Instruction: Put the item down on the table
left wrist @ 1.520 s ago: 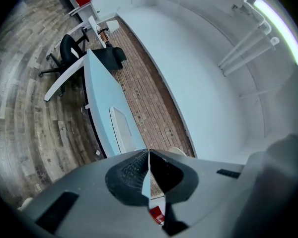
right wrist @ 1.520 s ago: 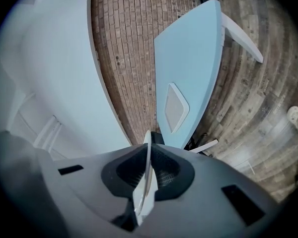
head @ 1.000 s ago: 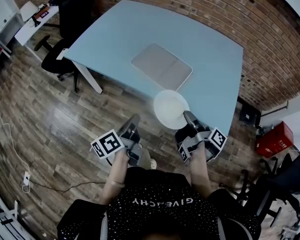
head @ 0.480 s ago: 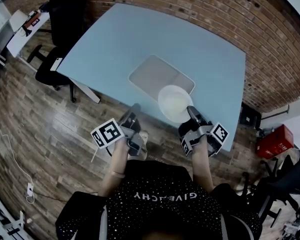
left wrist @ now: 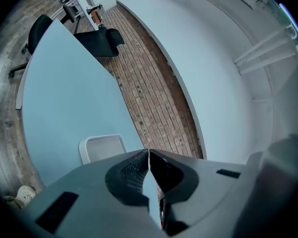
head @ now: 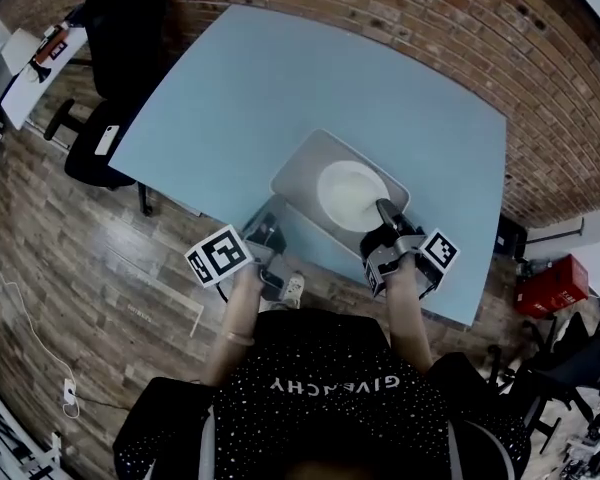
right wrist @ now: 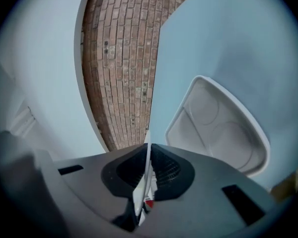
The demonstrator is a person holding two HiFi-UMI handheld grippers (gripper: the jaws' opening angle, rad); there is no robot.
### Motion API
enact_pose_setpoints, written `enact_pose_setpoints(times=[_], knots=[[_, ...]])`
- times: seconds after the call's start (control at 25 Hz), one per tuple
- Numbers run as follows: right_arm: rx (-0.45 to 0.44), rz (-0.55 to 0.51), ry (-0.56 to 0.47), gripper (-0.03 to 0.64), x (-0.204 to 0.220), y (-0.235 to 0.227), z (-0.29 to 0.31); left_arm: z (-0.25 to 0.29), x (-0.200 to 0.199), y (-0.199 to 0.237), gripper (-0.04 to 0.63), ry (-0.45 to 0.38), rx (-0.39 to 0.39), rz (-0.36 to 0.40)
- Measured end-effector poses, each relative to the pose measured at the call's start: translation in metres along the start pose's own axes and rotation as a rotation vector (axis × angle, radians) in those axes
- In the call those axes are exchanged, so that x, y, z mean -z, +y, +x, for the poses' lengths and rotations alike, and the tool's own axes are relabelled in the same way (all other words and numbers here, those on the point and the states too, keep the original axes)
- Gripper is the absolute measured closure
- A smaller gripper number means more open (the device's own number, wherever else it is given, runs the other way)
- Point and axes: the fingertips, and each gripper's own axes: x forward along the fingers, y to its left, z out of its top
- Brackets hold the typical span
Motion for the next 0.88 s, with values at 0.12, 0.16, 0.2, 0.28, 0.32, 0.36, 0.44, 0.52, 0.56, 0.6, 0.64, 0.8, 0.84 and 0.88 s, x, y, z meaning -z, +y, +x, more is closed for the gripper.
enact_pose_setpoints(times=[0.12, 0.16, 0.2, 0.28, 0.32, 0.36, 0.44, 0.52, 0.56, 0.6, 0.64, 0.8, 0.84, 0.88], knots=[[0.04, -0.086, -0.009, 0.591, -0.01, -0.006, 0.027, 0.015, -0.015, 0.013, 0.575, 0.007, -0.004, 0.004], [0.056, -0.101, -0.009, 0.591, -0.012, -0.01, 0.036, 0.02, -0.02, 0.017, 0.575, 0.008, -0.005, 0.004], [0.071, -0.11, -0.006, 0.591, -0.014, -0.013, 0.046, 0.024, -0.025, 0.021, 0.575, 0.008, -0.007, 0.004], [0.084, -0.127, 0.009, 0.591, -0.016, -0.02, 0.066, 0.032, -0.034, 0.026, 0.575, 0.01, -0.01, 0.004], [0.089, -0.131, 0.016, 0.591, -0.017, -0.023, 0.075, 0.036, -0.037, 0.029, 0.575, 0.012, -0.011, 0.003], [0.093, -0.133, 0.021, 0.591, -0.017, -0.027, 0.085, 0.04, -0.039, 0.03, 0.575, 0.015, -0.011, 0.001], [0.106, -0.141, 0.025, 0.591, -0.018, -0.033, 0.101, 0.046, -0.043, 0.034, 0.575, 0.024, -0.012, -0.001], [0.133, -0.172, 0.027, 0.591, -0.017, -0.04, 0.115, 0.048, -0.044, 0.04, 0.575, 0.035, -0.018, -0.005], [0.15, -0.196, 0.032, 0.591, -0.017, -0.044, 0.12, 0.048, -0.045, 0.042, 0.575, 0.037, -0.021, -0.008], [0.168, -0.221, 0.039, 0.591, -0.017, -0.048, 0.124, 0.047, -0.046, 0.045, 0.575, 0.037, -0.025, -0.012], [0.186, -0.245, 0.048, 0.591, -0.017, -0.052, 0.129, 0.047, -0.047, 0.048, 0.575, 0.035, -0.028, -0.016], [0.293, -0.327, 0.091, 0.589, -0.017, -0.067, 0.14, 0.046, -0.048, 0.051, 0.575, 0.034, -0.031, -0.027], [0.34, -0.361, 0.11, 0.589, -0.017, -0.072, 0.141, 0.045, -0.047, 0.051, 0.575, 0.034, -0.031, -0.03], [0.393, -0.405, 0.128, 0.589, -0.018, -0.075, 0.141, 0.044, -0.047, 0.051, 0.575, 0.032, -0.031, -0.033]])
